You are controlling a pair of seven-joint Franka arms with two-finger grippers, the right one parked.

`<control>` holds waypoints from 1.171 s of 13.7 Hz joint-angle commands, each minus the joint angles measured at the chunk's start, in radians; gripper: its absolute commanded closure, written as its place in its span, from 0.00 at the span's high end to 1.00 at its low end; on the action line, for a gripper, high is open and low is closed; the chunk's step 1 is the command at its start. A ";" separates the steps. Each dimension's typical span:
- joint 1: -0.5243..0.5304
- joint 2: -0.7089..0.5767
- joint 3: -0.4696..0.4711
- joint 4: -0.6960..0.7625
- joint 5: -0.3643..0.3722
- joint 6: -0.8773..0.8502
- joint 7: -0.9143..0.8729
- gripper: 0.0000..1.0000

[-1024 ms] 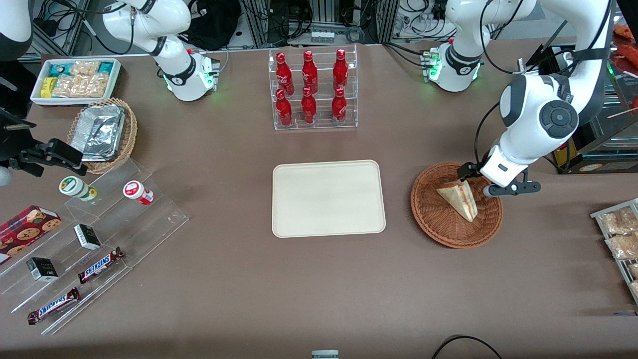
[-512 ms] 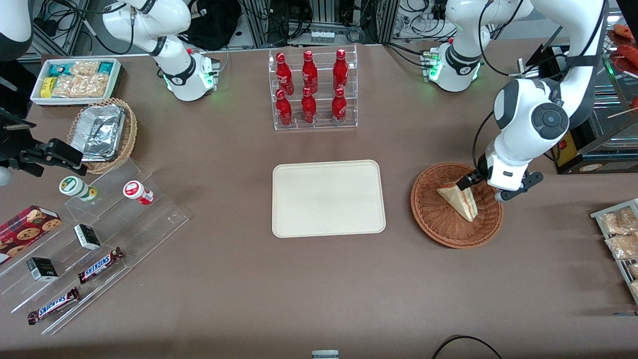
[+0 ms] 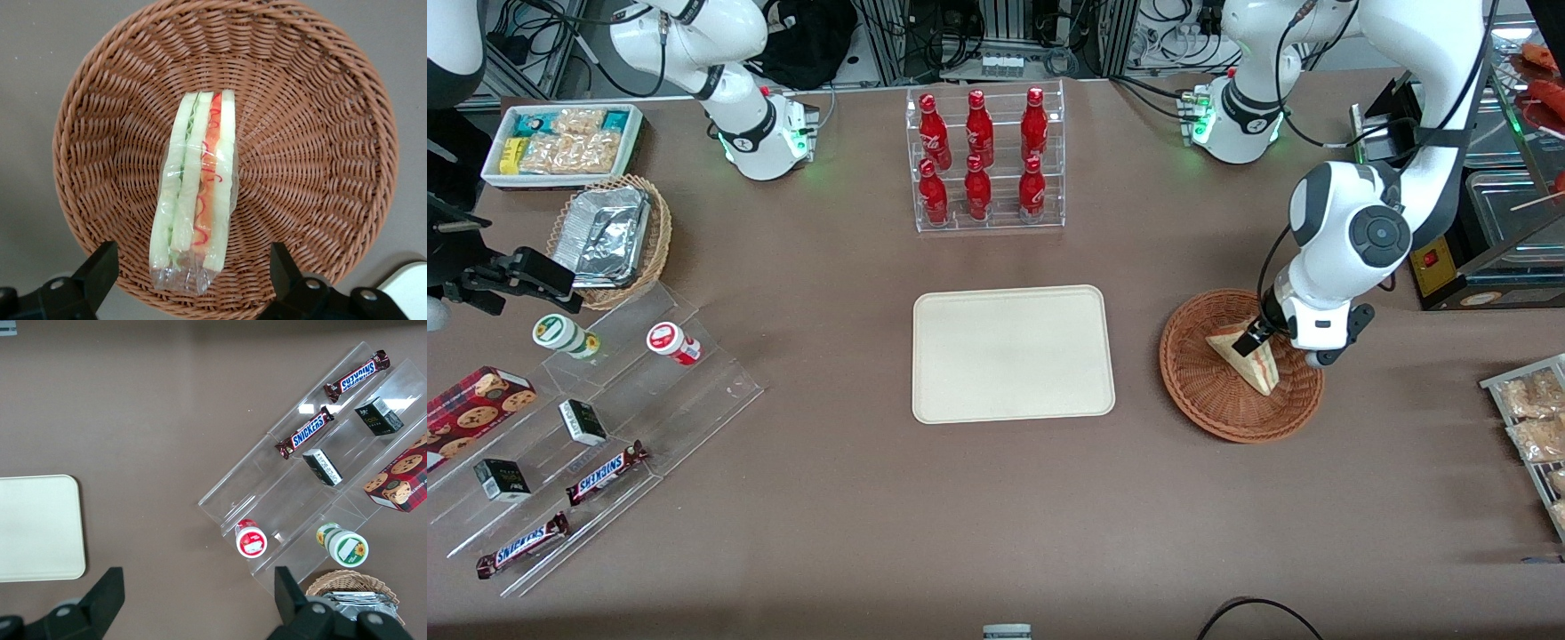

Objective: Place sandwich from basket to tray
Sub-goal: 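Lower the left gripper and close it on the sandwich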

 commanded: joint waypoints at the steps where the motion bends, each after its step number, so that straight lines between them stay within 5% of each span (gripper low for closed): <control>1: -0.005 0.020 -0.001 -0.010 -0.001 0.034 -0.029 1.00; 7: -0.003 0.069 0.002 -0.011 -0.001 0.062 -0.029 0.99; 8: -0.003 0.078 0.002 -0.011 -0.001 0.068 -0.030 0.89; 11: -0.001 0.079 0.002 -0.011 -0.001 0.068 -0.024 0.22; 13: -0.001 0.075 0.002 -0.008 0.001 0.060 -0.014 0.10; 16: -0.003 0.034 0.002 0.007 0.004 -0.008 -0.014 0.10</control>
